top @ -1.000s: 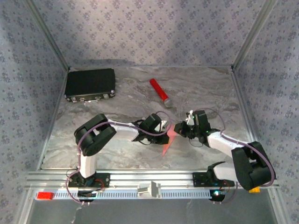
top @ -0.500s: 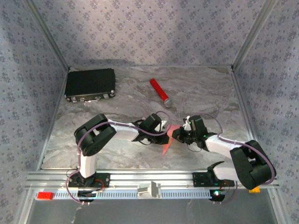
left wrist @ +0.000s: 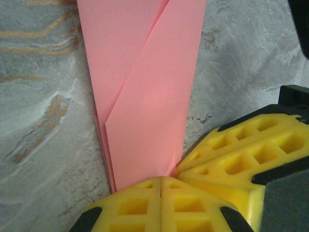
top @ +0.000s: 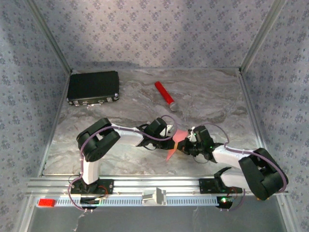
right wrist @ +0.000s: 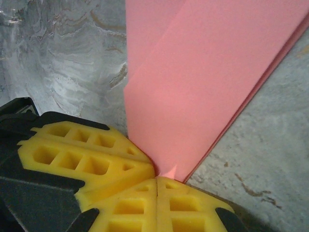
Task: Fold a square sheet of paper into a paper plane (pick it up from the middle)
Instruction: Perform the fifth fold on the wing at the bottom-center of the table.
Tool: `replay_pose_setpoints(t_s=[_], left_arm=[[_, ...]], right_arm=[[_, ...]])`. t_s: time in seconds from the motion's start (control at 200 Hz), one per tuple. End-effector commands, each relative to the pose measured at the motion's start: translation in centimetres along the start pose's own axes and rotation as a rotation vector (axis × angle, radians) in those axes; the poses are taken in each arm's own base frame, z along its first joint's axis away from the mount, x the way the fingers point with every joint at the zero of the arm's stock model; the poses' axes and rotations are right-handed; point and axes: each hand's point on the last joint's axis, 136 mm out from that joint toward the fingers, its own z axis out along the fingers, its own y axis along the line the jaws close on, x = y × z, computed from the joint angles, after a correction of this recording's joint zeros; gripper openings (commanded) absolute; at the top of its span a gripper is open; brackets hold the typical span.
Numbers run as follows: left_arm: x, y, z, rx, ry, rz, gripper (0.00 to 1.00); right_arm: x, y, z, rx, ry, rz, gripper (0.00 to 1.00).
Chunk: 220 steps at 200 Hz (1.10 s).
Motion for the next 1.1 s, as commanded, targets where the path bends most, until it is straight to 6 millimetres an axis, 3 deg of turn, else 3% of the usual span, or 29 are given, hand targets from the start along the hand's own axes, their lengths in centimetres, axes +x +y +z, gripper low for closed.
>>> replay_pose_setpoints(t_s=[0.0, 0.18, 0.45, 0.585, 0.79, 1.094], left_arm=[[3.0, 3.3, 0.3, -0.11, 0.075, -0.057, 0.0], [3.0, 3.3, 0.2, -0.111, 0.075, -0.057, 0.0], [2.9, 3.2, 0.2, -0.11, 0.072, -0.056, 0.0], [2.9, 3.2, 0.1, -0.113, 0.071, -0.058, 0.0], [2.0, 2.9, -0.5, -0.114, 0.007, -0.103, 0.0], [-0.3, 1.1, -1.7, -0.053, -0.13, -0.16, 0.04]], right_arm=[[-0.5, 0.5, -0.2, -0.009, -0.027, 0.002, 0.03], [-0.1, 0.4, 0.0, -0.011, -0.007, 0.001, 0.03], [0.9, -2.0, 0.2, 0.062, 0.024, 0.023, 0.03], [-0.6, -0.8, -0.5, 0.032, -0.01, 0.01, 0.04], [-4.8, 0.1, -2.0, 0.034, -0.09, 0.009, 0.06], [-6.2, 0.5, 0.0, -0.008, -0.047, 0.011, 0.07]])
